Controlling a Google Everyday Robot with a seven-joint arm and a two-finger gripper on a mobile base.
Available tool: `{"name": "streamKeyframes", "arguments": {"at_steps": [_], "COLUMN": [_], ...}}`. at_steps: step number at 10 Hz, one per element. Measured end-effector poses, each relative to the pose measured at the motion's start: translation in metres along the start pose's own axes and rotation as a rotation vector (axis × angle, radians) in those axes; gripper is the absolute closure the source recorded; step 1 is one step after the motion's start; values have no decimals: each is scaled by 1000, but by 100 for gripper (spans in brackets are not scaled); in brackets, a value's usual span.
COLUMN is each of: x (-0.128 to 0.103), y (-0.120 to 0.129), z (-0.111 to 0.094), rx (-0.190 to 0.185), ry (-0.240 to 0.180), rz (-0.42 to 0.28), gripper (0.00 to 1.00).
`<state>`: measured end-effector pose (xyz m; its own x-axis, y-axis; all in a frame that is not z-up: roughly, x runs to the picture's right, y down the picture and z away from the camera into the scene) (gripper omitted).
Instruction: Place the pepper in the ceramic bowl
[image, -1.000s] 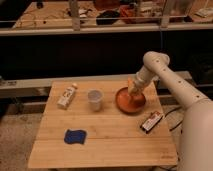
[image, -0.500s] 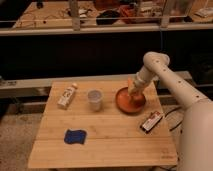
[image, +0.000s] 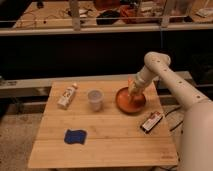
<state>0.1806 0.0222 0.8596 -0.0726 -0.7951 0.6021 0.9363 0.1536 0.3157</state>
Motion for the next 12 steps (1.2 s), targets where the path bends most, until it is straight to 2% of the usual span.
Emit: {"name": "streamKeyframes", "arguments": {"at_steps": [2, 4, 5, 8, 12], "x": [1, 3, 4, 9, 10], "y": [0, -2, 0, -6, -7], "z": [1, 2, 2, 3, 4], "rx": [7, 31, 49, 68, 53], "ry": [-2, -11, -18, -33, -40], "rz": [6, -3, -11, -32, -41], "gripper": [44, 25, 20, 20, 21]}}
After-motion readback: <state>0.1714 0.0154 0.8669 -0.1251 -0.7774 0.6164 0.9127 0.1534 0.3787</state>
